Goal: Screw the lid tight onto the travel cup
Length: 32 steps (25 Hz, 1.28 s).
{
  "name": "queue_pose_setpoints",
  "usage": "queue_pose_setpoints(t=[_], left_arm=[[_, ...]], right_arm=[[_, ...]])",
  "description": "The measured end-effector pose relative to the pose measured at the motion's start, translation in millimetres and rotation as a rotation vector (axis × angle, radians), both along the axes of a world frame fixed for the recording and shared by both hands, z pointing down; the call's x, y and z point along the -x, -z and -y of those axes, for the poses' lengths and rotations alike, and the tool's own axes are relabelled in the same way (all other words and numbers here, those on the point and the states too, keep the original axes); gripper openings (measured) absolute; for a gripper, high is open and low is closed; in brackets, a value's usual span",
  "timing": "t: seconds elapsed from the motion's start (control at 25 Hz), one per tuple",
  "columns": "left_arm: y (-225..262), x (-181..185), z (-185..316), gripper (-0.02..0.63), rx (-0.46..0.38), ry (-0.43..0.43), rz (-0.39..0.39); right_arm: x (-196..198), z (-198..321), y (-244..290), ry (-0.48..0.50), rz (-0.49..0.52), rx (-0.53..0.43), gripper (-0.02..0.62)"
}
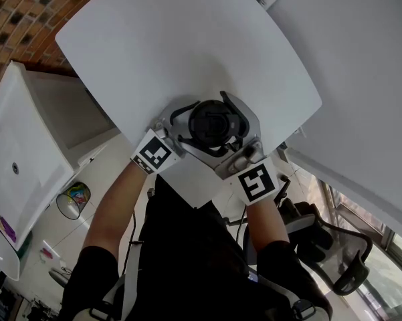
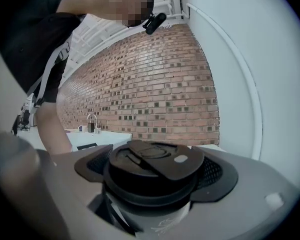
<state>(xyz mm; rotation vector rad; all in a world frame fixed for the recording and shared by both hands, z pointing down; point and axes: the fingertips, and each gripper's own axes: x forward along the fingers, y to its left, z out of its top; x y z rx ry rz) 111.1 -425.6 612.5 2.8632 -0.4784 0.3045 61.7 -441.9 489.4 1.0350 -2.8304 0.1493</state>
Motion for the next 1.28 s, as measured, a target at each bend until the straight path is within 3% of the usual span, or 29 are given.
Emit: queue_pose_setpoints(t=[0.44,0.52,0.68,0.76,0.84,0.96,1.2,1.28], left_arm=[[-0.2,0.8,0.8,0.368,-0.002,0.0,0.001],[-0.5,1.1,1.0,0.368,-0.002,0.001,0.002],[-0.8,1.3,0.8,0.368,0.003,0.0,0.001],[-0.5,0.9,1.9,0.368,0.004,0.001,-0.001],[-0.6,0.2,2.5,0.368,0.007,0.002,-0.004],[-1.3,0.1,1.8,0.37,0.008,0.005,0.001],[-1.5,0.4,1.2,0.37,0.008,0.001,0.003],[-1.4,0.6,0.9,0.37,0.008,0.003,0.003]], right_arm=[[-1.3,2.7,4.4,-0.059,0.043,-0.047,0.486],[-2.8,5.2,6.5,-0.12,0.052,-0.063,0.486],[-8.9,10.8,7.2,-0.344,0.036,-0.099,0.471],[-9.7,10.8,0.6,-0.384,0.008,-0.072,0.472],[-7.0,6.8,-3.3,-0.319,0.035,-0.022,0.491],[-2.8,-5.3,-0.8,-0.136,0.073,-0.001,0.555],[4.1,-20.2,5.1,0.279,-0.063,-0.084,0.557],[11.6,-21.0,3.0,0.372,-0.105,-0.093,0.555]])
